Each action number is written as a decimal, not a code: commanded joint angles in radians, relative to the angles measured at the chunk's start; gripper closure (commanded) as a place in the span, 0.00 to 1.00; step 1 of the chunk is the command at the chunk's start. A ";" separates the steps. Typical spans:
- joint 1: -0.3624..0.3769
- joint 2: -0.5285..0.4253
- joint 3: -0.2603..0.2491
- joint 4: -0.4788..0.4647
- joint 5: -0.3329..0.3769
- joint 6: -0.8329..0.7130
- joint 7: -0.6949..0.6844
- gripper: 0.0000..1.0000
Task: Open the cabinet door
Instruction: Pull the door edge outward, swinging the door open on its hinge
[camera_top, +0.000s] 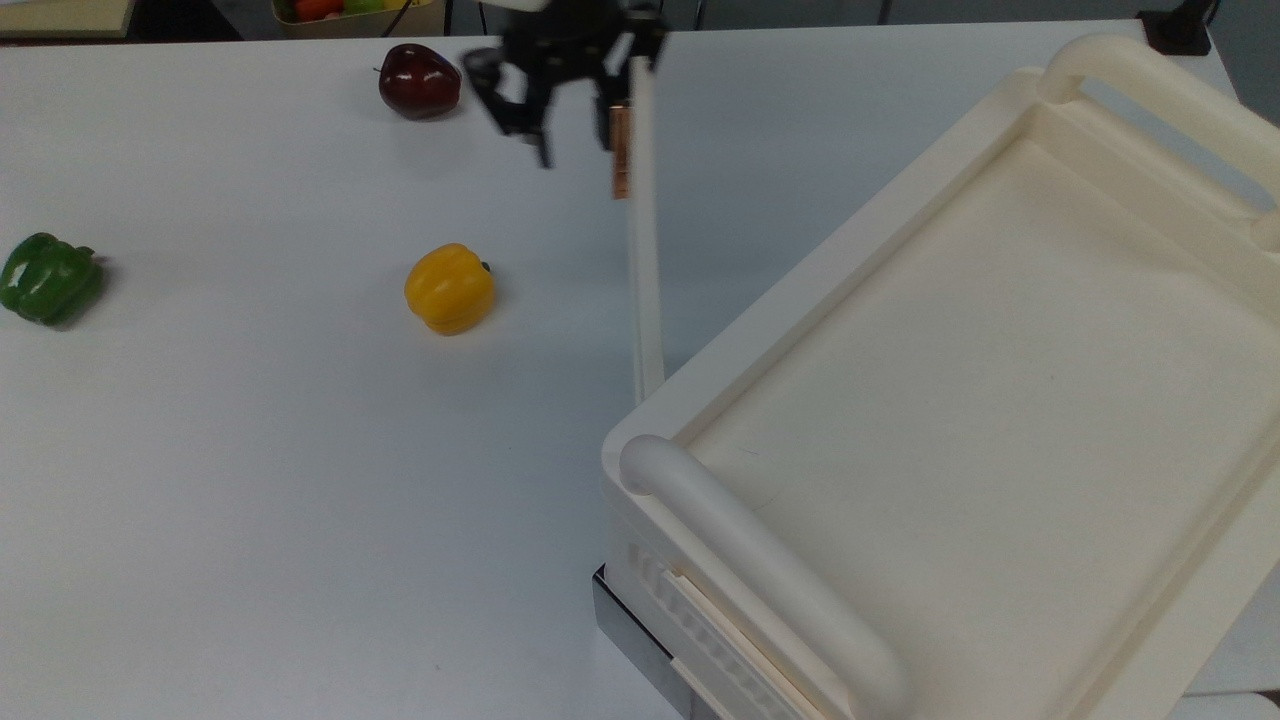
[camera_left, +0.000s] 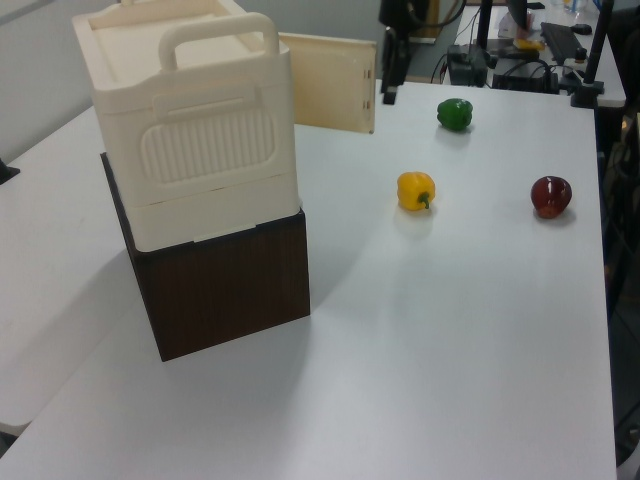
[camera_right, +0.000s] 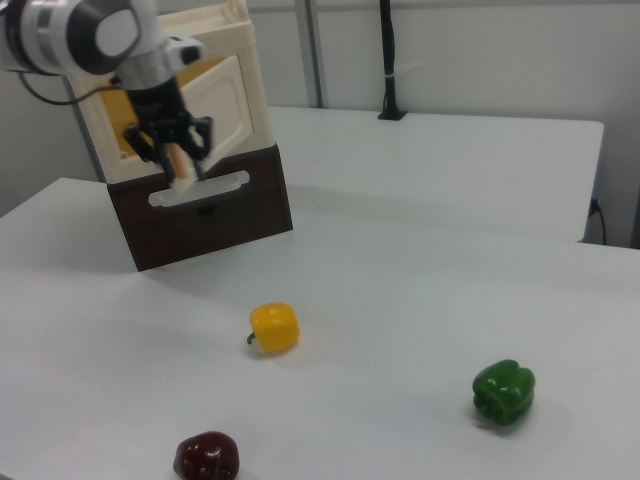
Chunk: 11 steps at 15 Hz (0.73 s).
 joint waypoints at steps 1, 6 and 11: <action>-0.068 -0.063 0.002 -0.034 -0.041 -0.119 0.038 0.00; -0.091 -0.076 0.002 -0.031 -0.073 -0.220 0.302 0.00; -0.179 -0.116 0.002 -0.035 -0.062 -0.288 0.302 0.00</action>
